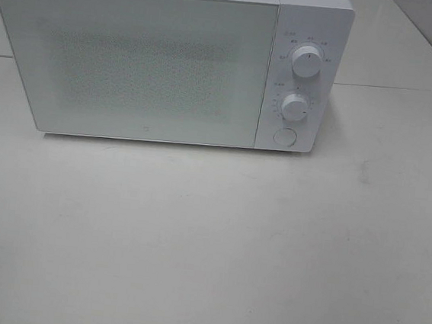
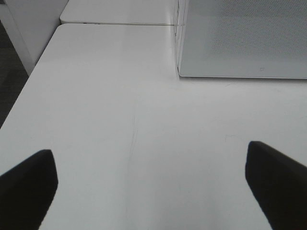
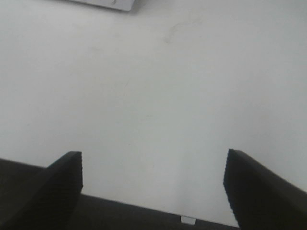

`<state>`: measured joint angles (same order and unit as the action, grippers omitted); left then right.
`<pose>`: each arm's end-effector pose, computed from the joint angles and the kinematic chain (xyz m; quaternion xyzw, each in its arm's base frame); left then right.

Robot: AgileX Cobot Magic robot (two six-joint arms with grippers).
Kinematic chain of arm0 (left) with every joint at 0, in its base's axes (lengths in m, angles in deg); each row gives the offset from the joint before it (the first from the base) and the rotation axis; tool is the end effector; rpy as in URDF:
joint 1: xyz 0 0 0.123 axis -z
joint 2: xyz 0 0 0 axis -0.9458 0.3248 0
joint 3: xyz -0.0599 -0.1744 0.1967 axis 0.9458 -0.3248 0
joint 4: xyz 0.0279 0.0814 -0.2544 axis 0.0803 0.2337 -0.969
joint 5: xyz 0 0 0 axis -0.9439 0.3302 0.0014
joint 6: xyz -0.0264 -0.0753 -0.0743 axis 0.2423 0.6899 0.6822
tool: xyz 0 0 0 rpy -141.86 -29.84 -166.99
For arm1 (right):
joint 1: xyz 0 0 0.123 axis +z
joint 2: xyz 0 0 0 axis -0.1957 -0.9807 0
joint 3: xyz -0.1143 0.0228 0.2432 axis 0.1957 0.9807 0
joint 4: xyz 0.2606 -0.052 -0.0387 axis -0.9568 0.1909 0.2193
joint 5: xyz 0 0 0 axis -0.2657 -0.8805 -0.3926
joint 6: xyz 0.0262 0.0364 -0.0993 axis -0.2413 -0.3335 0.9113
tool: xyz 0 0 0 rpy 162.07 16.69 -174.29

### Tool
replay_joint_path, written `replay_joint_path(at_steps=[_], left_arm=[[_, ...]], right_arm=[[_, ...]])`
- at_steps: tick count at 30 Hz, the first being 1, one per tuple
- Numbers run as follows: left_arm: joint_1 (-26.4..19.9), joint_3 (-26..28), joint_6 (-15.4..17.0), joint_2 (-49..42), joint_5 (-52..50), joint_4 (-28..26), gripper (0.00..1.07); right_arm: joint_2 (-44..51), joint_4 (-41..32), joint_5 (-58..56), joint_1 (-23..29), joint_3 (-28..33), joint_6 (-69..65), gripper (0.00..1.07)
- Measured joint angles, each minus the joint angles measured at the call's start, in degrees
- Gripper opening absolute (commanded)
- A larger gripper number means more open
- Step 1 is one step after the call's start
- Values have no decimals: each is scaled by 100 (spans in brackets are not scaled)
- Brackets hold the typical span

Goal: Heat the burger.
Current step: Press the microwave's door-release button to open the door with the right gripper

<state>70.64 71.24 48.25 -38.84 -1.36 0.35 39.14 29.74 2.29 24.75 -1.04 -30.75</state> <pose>0.0407 0.0014 0.2816 -0.0108 0.8458 0.0031 0.5333 0.0694 0.0059 0.3123 -0.0725 0.8972 0.0139 0.4355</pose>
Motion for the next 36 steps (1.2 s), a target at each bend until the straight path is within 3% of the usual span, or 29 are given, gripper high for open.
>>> replay_joint_path(at_steps=[2,10,20,36], left_arm=[[0,0,0,0,0,0,100],[0,0,0,0,0,0,100],[0,0,0,0,0,0,100],[0,0,0,0,0,0,100]], right_arm=[[642,86,0,-235,183,-34,81],[1696,126,63,-567,647,-34,75],[1725,138,539,-579,1031,-40,72],[1725,149,642,-579,1049,-46,72]])
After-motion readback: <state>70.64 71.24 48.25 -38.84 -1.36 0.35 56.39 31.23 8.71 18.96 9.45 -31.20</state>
